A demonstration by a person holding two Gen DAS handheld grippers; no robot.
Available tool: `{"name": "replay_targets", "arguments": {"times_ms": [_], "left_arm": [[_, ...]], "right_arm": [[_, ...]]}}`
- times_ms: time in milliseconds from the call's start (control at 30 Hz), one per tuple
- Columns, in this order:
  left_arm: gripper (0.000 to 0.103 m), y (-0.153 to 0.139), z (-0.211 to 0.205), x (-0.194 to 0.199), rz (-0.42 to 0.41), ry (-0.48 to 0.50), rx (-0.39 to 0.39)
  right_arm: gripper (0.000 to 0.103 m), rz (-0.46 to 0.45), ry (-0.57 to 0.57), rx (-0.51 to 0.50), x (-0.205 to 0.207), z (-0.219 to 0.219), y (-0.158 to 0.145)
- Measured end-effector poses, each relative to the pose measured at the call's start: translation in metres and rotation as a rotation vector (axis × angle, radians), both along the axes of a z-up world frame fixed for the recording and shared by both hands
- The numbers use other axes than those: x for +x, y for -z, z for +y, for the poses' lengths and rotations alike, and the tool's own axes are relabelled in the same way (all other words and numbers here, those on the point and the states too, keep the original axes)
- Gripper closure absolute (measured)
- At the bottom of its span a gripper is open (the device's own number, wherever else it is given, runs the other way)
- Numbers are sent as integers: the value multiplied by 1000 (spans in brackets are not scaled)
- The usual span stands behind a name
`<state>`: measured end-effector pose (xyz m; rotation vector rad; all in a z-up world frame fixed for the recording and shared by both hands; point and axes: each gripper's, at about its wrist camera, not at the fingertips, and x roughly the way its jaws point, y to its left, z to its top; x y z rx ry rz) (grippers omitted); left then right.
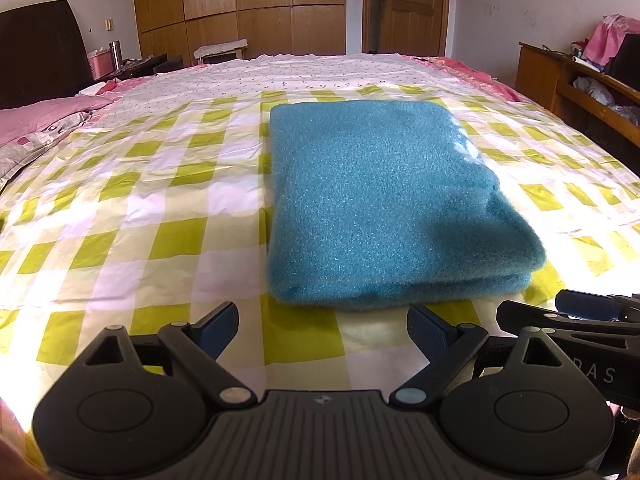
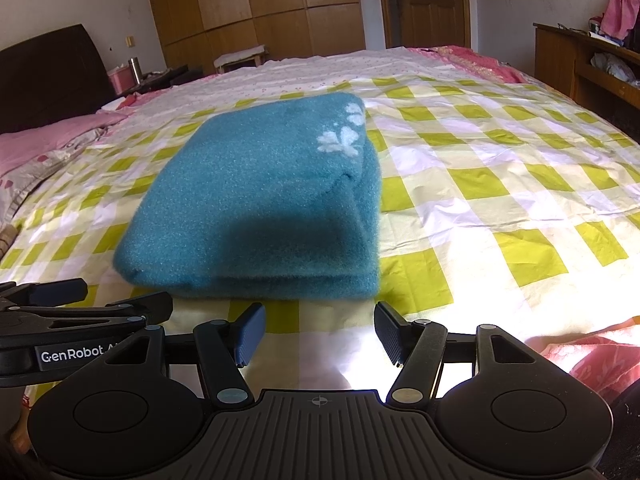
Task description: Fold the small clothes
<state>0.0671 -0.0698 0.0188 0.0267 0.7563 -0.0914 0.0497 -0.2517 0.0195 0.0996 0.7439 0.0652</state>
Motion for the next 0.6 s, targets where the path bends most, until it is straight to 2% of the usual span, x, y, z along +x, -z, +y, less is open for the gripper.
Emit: {"name": "replay_targets", "arguments": {"times_ms": [600], "left_arm": [[6,0,0,-1,-9,-3,7]], "right_arm": [[42,2,0,-1,0,0,0]]}}
